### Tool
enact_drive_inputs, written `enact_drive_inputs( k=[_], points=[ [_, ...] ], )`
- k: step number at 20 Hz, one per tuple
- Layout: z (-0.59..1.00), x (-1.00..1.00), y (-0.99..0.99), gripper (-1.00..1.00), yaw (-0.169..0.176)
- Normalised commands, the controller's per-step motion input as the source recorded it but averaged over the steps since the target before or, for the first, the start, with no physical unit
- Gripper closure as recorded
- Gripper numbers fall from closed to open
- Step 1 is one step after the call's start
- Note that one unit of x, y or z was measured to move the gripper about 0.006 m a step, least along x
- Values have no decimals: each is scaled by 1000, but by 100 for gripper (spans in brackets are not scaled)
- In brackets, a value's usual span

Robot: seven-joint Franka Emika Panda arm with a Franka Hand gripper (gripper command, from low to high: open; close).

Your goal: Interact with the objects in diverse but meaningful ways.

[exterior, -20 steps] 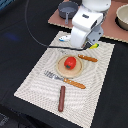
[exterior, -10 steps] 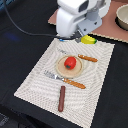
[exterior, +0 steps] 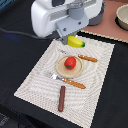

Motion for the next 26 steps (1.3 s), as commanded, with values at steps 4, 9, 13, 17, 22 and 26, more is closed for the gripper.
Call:
enact_drive_inputs(
  k=[4, 9, 13, 17, 22, 26],
  points=[
    [-366, -385, -504, 100, -27],
    [-507, -387, -437, 100, -23],
    [-511, -350, -276, 100, -6],
    [-501, -241, -269, 100, -1],
    [-538, -279, -197, 100, 0],
    [-561, -385, -139, 100, 0]
  ],
)
